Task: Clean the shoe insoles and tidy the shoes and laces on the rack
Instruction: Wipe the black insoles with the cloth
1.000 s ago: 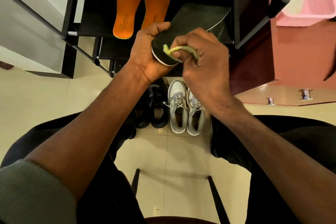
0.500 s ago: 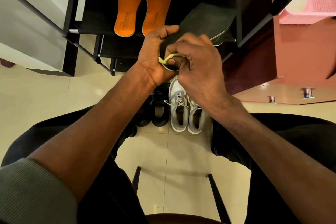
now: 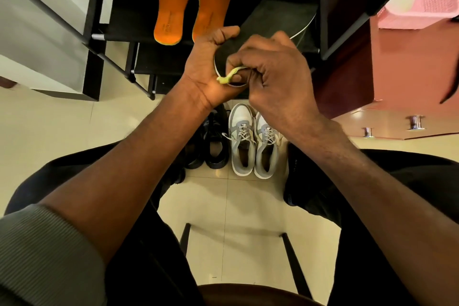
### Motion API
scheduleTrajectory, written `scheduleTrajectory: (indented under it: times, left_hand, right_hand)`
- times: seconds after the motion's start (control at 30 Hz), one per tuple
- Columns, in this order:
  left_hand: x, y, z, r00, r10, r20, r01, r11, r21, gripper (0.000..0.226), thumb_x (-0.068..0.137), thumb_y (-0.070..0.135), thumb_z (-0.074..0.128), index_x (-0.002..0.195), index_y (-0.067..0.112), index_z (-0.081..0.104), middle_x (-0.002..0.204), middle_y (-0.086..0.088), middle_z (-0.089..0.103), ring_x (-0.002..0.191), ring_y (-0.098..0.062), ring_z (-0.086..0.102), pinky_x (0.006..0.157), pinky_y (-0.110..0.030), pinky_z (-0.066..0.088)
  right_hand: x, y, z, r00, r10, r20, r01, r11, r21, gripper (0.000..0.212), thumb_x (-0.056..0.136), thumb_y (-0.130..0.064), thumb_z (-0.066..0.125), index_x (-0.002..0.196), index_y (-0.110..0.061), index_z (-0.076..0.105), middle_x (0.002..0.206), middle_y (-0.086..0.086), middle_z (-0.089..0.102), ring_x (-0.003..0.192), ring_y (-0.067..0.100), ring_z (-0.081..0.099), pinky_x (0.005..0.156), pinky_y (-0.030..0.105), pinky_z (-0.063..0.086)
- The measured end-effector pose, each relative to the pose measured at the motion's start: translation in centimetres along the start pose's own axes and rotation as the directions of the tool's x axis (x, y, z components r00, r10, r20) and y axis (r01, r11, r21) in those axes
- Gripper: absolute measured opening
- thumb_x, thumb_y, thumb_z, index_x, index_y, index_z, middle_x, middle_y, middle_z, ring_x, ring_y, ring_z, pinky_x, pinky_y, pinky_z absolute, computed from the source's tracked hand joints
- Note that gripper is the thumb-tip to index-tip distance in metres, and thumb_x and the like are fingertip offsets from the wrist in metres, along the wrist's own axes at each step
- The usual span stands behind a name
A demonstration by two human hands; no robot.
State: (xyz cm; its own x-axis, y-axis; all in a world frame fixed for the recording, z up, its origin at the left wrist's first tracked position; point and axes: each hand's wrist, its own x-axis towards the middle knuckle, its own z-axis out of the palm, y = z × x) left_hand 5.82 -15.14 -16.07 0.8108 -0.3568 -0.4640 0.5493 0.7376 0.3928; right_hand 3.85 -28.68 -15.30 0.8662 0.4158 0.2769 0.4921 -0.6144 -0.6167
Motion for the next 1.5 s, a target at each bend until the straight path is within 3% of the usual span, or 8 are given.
scheduleTrajectory:
  times: [0.13, 0.2, 0.5, 0.6, 0.73, 1.07, 1.3, 1.5]
  left_hand:
    - [0.4, -0.9, 0.6, 0.998, -0.025, 0.059, 0.03, 0.997, -0.074, 0.034, 0.105, 0.019, 0.034, 0.108, -0.005, 0.058, 0.094, -0.018, 0.058, 0.078, -0.022, 0.054, 0.075, -0.031, 0.046]
    - [0.4, -1.1, 1.0, 0.995, -0.019, 0.096, 0.026, 0.997, -0.071, 0.035, 0.105, 0.02, 0.032, 0.118, -0.005, 0.053, 0.102, -0.019, 0.056, 0.084, -0.023, 0.05, 0.082, -0.034, 0.045]
    - [0.0, 0.1, -0.1, 0.998, 0.053, -0.026, -0.055, 0.992, -0.113, 0.033, 0.107, 0.02, 0.034, 0.112, -0.006, 0.054, 0.091, -0.02, 0.06, 0.052, -0.028, 0.065, 0.04, -0.024, 0.05]
    - [0.2, -0.6, 0.1, 1.0, 0.01, 0.007, -0.009, 0.998, -0.059, 0.039, 0.106, 0.022, 0.037, 0.085, -0.003, 0.059, 0.069, -0.01, 0.054, 0.049, -0.016, 0.053, 0.049, -0.023, 0.047]
    - [0.2, -1.5, 0.9, 0.995, -0.068, 0.069, 0.071, 0.997, -0.034, 0.034, 0.104, 0.025, 0.041, 0.081, 0.004, 0.055, 0.061, -0.004, 0.049, 0.064, -0.013, 0.047, 0.069, -0.032, 0.047]
    - [0.2, -0.4, 1.6, 0.999, -0.008, 0.041, 0.009, 1.0, -0.023, 0.062, 0.107, 0.026, 0.031, 0.072, -0.005, 0.072, 0.07, -0.014, 0.067, 0.056, -0.024, 0.064, 0.055, -0.026, 0.044]
    - [0.4, -1.2, 1.9, 1.0, -0.012, 0.023, 0.014, 0.997, -0.07, 0.049, 0.108, 0.026, 0.03, 0.093, -0.007, 0.063, 0.073, -0.018, 0.068, 0.053, -0.027, 0.065, 0.043, -0.025, 0.048]
    - [0.4, -2.5, 1.3, 0.988, -0.084, 0.132, 0.103, 0.983, -0.15, 0.06, 0.11, 0.031, 0.036, 0.079, -0.006, 0.072, 0.066, -0.011, 0.064, 0.051, -0.015, 0.06, 0.051, -0.024, 0.053]
  right_hand:
    - [1.3, 2.5, -1.1, 0.982, 0.149, -0.12, -0.171, 0.964, -0.203, 0.025, 0.083, -0.008, 0.068, 0.095, -0.028, 0.078, 0.094, -0.009, 0.068, 0.093, 0.021, 0.056, 0.069, 0.035, 0.046]
    - [1.7, 3.2, -1.1, 0.96, 0.243, -0.143, -0.26, 0.958, -0.121, 0.021, 0.082, -0.011, 0.071, 0.093, -0.028, 0.08, 0.093, -0.01, 0.07, 0.094, 0.023, 0.063, 0.077, 0.038, 0.051]
    - [-0.5, -1.5, 0.7, 0.987, 0.158, 0.012, -0.158, 0.983, 0.089, 0.024, 0.082, -0.006, 0.068, 0.091, -0.025, 0.078, 0.088, -0.013, 0.066, 0.093, 0.021, 0.059, 0.077, 0.044, 0.053]
    - [0.3, -0.9, 0.4, 0.978, 0.189, -0.092, -0.19, 0.982, -0.007, 0.024, 0.082, -0.008, 0.067, 0.092, -0.027, 0.077, 0.09, -0.012, 0.068, 0.092, 0.02, 0.06, 0.074, 0.043, 0.054]
    - [1.4, 0.7, -0.1, 0.948, 0.236, -0.213, -0.226, 0.972, 0.07, 0.025, 0.078, -0.005, 0.064, 0.087, -0.025, 0.078, 0.088, -0.01, 0.069, 0.089, 0.022, 0.065, 0.076, 0.045, 0.054]
    - [-0.7, 1.8, -2.2, 0.995, -0.089, -0.034, 0.089, 0.996, 0.012, 0.025, 0.087, -0.003, 0.068, 0.094, -0.024, 0.08, 0.093, -0.013, 0.071, 0.084, 0.023, 0.053, 0.069, 0.045, 0.047]
    - [-0.9, 2.6, -2.0, 0.998, -0.059, -0.007, 0.06, 0.997, 0.04, 0.024, 0.086, -0.004, 0.067, 0.093, -0.023, 0.08, 0.09, -0.012, 0.07, 0.085, 0.023, 0.055, 0.07, 0.045, 0.049]
    - [-0.8, 1.1, -0.5, 0.99, 0.11, -0.09, -0.104, 0.993, 0.064, 0.017, 0.084, -0.012, 0.064, 0.092, -0.021, 0.075, 0.089, -0.008, 0.063, 0.089, 0.019, 0.059, 0.071, 0.045, 0.053]
